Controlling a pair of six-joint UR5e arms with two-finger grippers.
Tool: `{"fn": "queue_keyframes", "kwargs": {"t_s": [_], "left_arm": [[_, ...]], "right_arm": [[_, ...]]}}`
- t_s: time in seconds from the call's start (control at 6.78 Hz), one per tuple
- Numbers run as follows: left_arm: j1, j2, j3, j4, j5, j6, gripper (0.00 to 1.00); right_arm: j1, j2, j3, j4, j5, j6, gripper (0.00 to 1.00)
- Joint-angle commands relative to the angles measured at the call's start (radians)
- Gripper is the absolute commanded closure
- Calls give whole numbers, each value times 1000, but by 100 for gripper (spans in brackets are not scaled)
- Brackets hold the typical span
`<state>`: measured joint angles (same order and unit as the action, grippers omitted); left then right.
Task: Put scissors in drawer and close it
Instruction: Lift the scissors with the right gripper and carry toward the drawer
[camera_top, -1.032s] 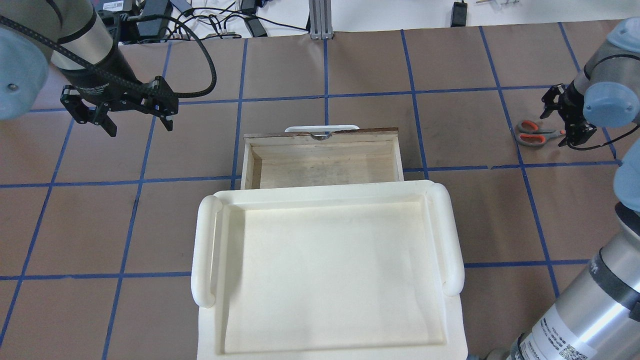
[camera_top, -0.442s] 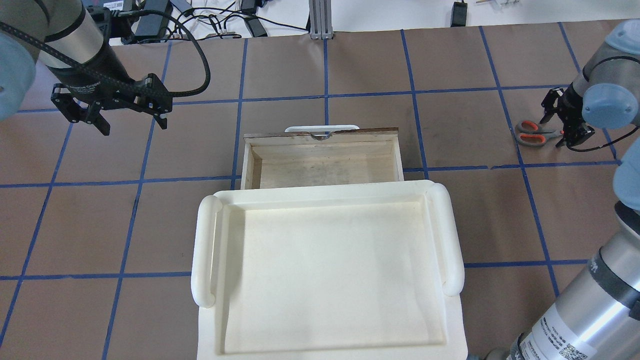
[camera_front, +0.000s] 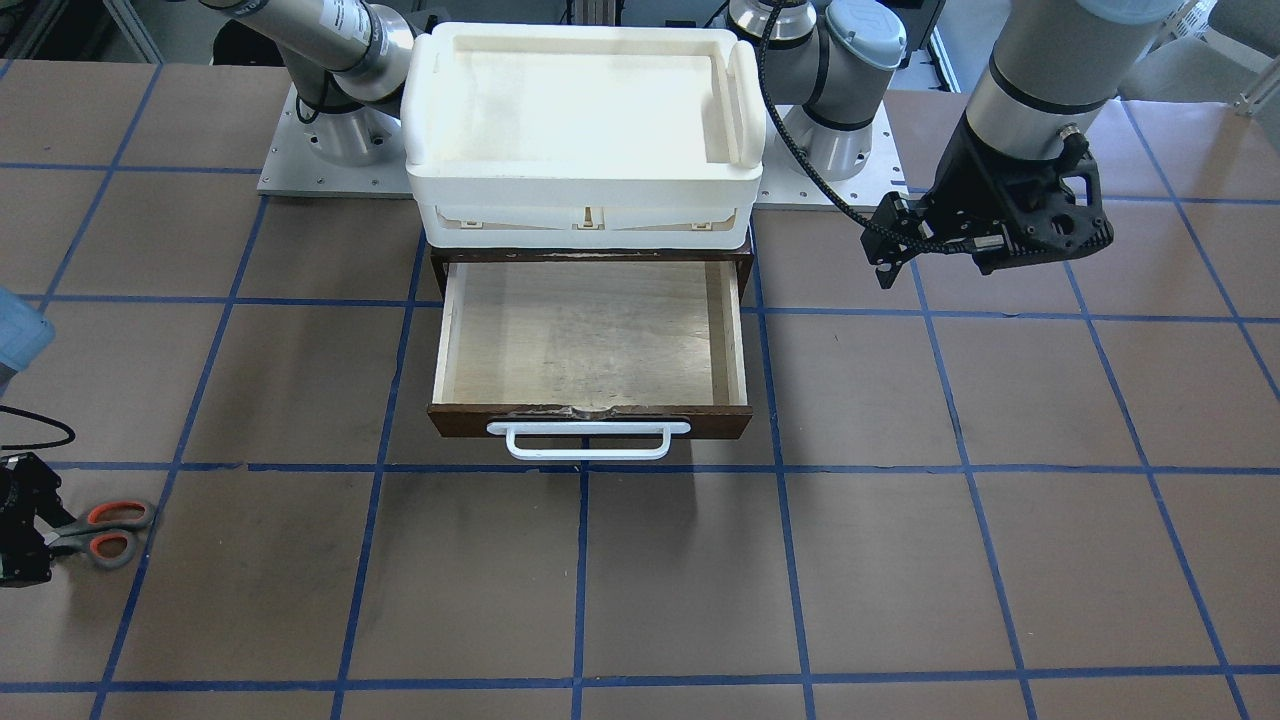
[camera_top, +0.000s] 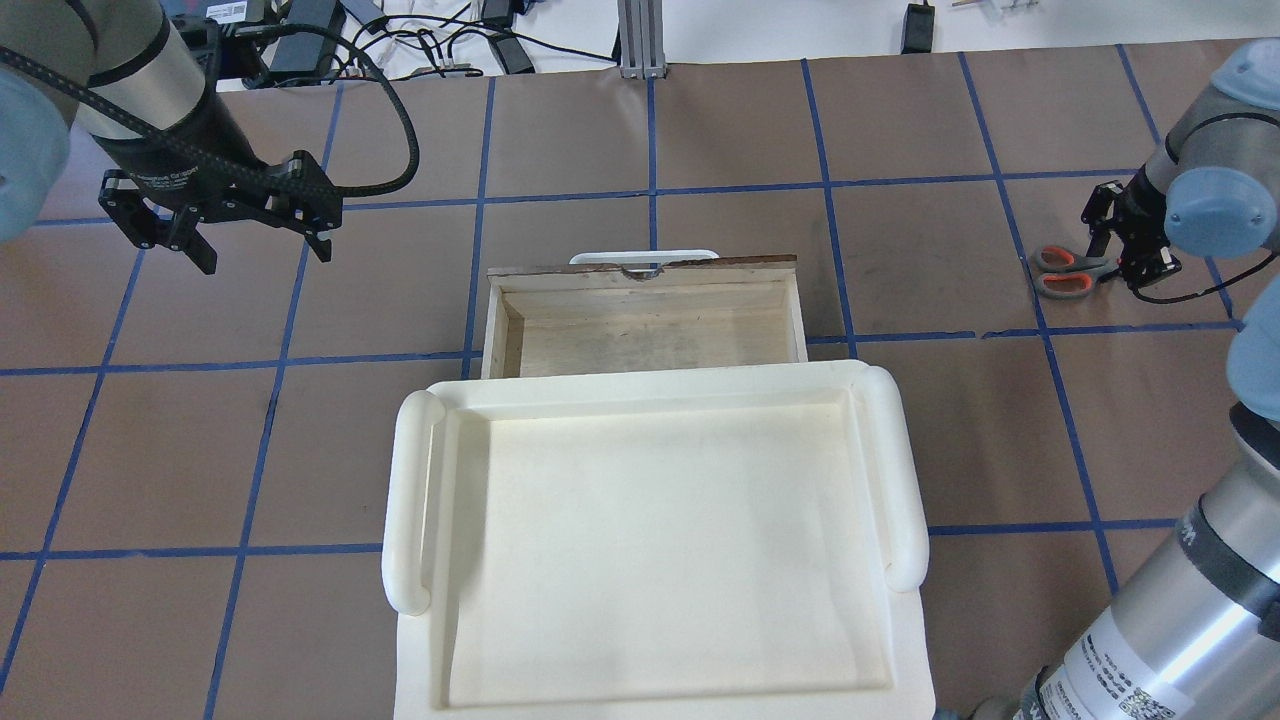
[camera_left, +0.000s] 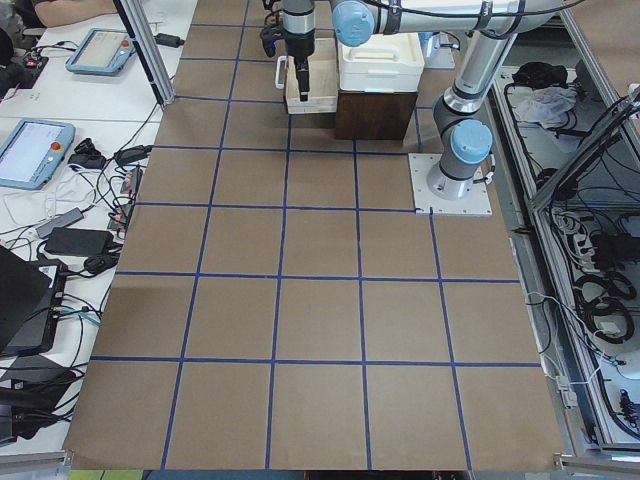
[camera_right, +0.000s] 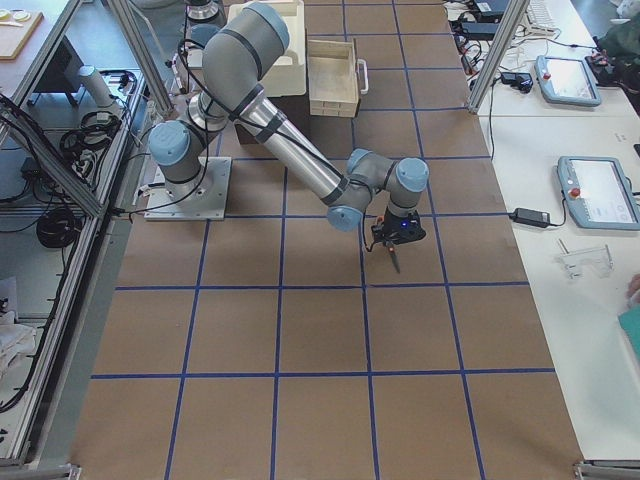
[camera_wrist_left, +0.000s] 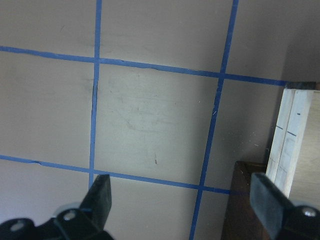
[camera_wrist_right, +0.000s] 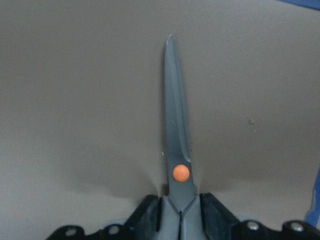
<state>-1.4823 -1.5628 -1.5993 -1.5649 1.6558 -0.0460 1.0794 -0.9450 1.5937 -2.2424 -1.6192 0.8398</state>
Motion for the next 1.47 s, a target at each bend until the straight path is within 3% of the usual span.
{"fn": "queue_keyframes", "kwargs": {"t_s": [0.0, 0.59, 0.88, 1.33], "left_arm": [[-1, 3, 1, 0, -1, -1, 0], [-7, 6, -1, -1, -2, -2, 0], [-7, 6, 1, -1, -1, -2, 0], [-9, 6, -1, -4, -2, -2, 0]], "right_arm": [[0, 0, 0, 1, 1, -15, 68], [4, -33, -1, 14, -4, -9, 93], [20, -95, -1, 73, 7, 31, 100], [130, -222, -1, 205, 32, 212, 100]]}}
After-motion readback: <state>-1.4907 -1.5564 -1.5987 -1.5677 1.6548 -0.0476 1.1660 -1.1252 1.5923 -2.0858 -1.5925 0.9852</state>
